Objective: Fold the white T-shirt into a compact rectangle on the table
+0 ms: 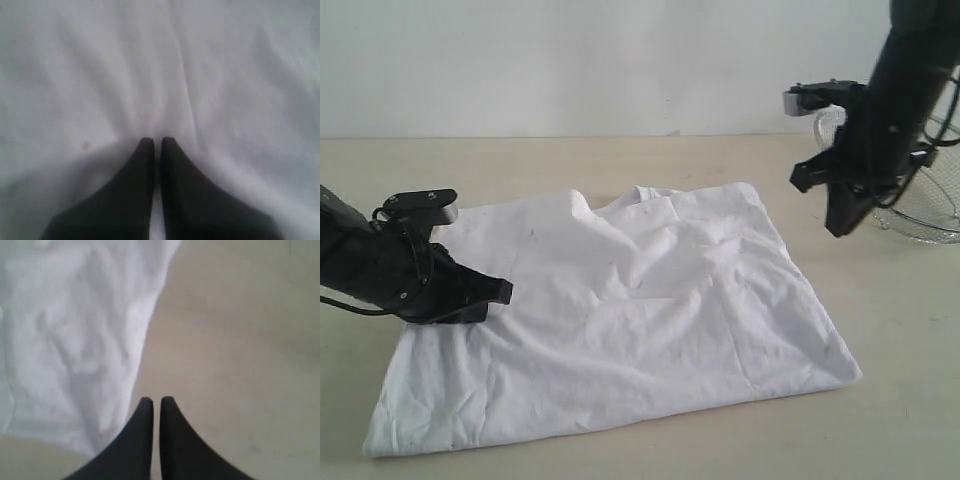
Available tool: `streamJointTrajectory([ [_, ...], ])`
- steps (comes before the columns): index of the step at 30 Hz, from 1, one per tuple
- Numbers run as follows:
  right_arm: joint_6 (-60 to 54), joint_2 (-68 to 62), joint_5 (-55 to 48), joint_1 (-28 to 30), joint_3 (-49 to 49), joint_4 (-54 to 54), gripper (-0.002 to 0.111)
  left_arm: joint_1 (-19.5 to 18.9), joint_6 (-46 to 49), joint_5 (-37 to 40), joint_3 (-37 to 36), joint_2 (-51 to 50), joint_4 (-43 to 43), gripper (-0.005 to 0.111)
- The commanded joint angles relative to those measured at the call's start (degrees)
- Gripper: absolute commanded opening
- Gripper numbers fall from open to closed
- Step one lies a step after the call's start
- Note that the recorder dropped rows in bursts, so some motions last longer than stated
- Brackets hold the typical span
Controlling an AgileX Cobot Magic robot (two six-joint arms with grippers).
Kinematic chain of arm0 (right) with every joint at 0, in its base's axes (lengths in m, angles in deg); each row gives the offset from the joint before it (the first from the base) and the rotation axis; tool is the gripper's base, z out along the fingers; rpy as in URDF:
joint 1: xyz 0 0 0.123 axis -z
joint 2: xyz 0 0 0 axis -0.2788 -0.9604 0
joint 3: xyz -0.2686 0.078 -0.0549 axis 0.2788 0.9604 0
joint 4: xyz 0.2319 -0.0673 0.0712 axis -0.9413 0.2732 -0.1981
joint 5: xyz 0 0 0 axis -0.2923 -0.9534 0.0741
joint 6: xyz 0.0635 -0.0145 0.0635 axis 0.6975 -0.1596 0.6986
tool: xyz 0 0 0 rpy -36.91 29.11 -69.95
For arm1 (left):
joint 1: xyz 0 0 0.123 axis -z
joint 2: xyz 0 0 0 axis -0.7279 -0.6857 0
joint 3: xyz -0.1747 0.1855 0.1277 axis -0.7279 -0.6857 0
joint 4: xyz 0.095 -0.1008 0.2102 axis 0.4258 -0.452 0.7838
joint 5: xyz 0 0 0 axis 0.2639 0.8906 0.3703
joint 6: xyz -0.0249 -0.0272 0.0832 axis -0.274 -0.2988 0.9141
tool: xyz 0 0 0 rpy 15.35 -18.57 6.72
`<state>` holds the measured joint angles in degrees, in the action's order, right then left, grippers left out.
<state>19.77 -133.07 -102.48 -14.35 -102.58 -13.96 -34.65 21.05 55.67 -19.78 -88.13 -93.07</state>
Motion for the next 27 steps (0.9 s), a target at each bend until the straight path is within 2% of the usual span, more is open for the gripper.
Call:
streamJointTrajectory([
  [1, -8.8, 9.1, 8.2, 7.0, 14.0, -9.3, 0.0, -1.2, -0.8, 3.3, -1.1, -0.1, 1.7, 0.005],
  [4, -19.5, 10.6, 10.8, 10.8, 18.7, -25.2, 0.0, -2.8, -1.1, 3.3, -1.1, -0.1, 2.0, 0.005],
  [7, -19.1, 10.2, 13.8, 11.0, 21.8, -27.2, 0.001, -5.1, -1.2, 3.3, -1.1, -0.1, 2.3, 0.005],
  [9, -19.1, 9.3, 15.8, 10.8, 23.4, -27.4, 0.007, -6.7, -1.2, 3.6, -1.1, -0.1, 2.3, 0.005],
  [11, -19.3, 7.9, 17.5, 10.1, 24.1, -27.4, 0.019, -7.9, -1.2, 4.5, -1.1, -0.1, 2.5, 0.005],
  [14, -19.3, 5.8, 20.9, 9.5, 24.1, -28.1, 0.048, -8.1, -1.2, 4.8, -1.1, -0.2, 2.5, 0.005],
  [15, -19.1, 5.1, 21.6, 9.2, 24.1, -28.8, 0.061, -8.1, -1.2, 4.9, -1.1, -0.2, 2.5, 0.005],
  [16, -19.1, 4.4, 22.3, 8.9, 24.1, -29.4, 0.069, -8.1, -1.2, 5.0, -1.1, -0.2, 2.5, 0.005],
  [17, -19.0, 3.8, 22.8, 8.6, 24.1, -29.7, 0.073, -8.1, -1.2, 5.0, -1.1, -0.2, 2.5, 0.005],
  [22, -17.6, 0.1, 25.7, 5.1, 24.1, -30.5, 0.068, -8.1, -1.2, 5.5, -1.1, -0.2, 2.5, 0.005],
  [27, -17.3, -2.6, 29.4, 1.4, 24.1, -32.6, 0.069, -8.1, -1.2, 5.7, -1.1, -0.2, 2.6, 0.005],
])
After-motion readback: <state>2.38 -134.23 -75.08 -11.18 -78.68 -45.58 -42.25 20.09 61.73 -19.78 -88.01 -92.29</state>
